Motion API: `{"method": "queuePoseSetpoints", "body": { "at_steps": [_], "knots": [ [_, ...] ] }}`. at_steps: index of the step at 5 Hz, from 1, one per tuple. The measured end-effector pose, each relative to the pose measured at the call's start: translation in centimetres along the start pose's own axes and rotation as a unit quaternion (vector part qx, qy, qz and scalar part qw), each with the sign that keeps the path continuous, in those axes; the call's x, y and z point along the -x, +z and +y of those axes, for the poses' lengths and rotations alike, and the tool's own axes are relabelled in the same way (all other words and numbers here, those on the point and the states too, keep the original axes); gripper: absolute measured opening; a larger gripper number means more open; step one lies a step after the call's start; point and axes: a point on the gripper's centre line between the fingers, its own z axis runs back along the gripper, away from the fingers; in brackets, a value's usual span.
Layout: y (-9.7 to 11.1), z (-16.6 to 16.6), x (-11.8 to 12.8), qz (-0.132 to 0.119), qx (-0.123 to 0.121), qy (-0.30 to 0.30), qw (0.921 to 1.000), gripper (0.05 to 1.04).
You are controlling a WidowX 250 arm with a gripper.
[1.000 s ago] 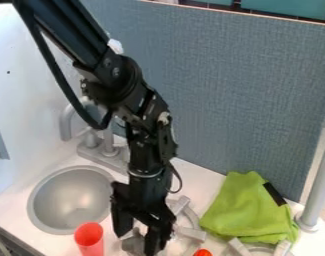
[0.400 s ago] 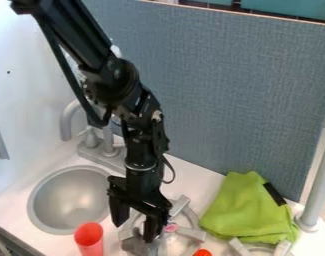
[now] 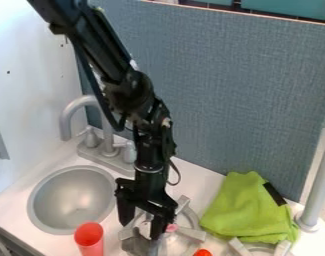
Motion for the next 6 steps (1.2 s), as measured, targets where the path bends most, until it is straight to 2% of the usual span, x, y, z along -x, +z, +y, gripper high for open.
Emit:
{"method": "queuePoseSetpoints", "body": {
  "at_steps": [1,2,3,4,5,6],
  "knots": [
    [-2.1,0.3,-1.6,0.036,-0.016,0.016,0.9991,1.001],
    [-2.8,0.4,-3.3,0.044,-0.019,0.018,0.9987,0.952],
    [-3.1,0.4,-3.6,0.048,-0.020,0.022,0.9984,0.726],
    [-2.7,-0.4,-1.7,0.060,-0.009,-0.008,0.9981,0.643],
    [-0.3,-2.1,-1.2,0.022,-0.002,-0.040,0.9990,0.642],
    [1.6,-4.9,-1.0,-0.042,0.013,-0.050,0.9978,0.642]
  ]
}}
